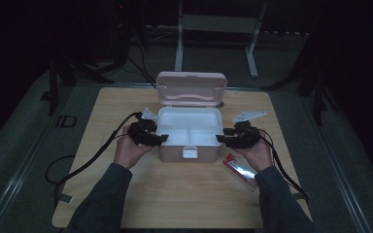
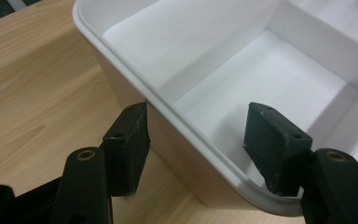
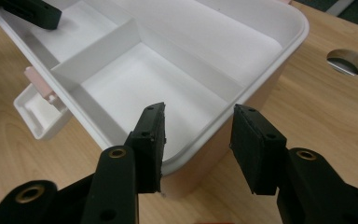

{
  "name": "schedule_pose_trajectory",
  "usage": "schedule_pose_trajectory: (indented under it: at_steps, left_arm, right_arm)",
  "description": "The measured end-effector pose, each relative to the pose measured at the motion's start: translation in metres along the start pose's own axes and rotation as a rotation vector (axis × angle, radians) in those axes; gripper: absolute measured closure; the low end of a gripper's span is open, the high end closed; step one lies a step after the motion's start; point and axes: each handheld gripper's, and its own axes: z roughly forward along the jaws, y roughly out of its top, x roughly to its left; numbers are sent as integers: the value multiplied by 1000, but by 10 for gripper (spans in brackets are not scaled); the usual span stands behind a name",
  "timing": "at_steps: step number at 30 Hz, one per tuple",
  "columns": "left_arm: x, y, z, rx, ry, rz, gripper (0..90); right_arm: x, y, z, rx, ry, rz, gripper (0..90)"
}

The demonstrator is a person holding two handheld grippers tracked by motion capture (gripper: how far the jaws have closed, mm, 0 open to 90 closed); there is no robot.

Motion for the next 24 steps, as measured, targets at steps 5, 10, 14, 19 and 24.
schedule_pose_trajectory:
  at_steps: [5, 10, 14, 19, 24]
  left_arm:
    - [-4, -5, -5, -1, 6, 5, 409]
    - [-8, -5, -7, 11, 20, -2, 409]
    - [-8, -5, -7, 7, 26, -3, 409]
    - [-7, -4, -11, -11, 38, -15, 389]
    - [-4, -3, -28, -66, 54, -18, 375]
  right_arm:
    - [6, -6, -5, -5, 26, 16, 542]
    - [7, -6, -5, -4, 29, 10, 544]
    - [5, -5, -5, 0, 43, 11, 540]
    - [5, -2, -5, 9, 38, -17, 535]
    - [8, 2, -8, 6, -7, -63, 528]
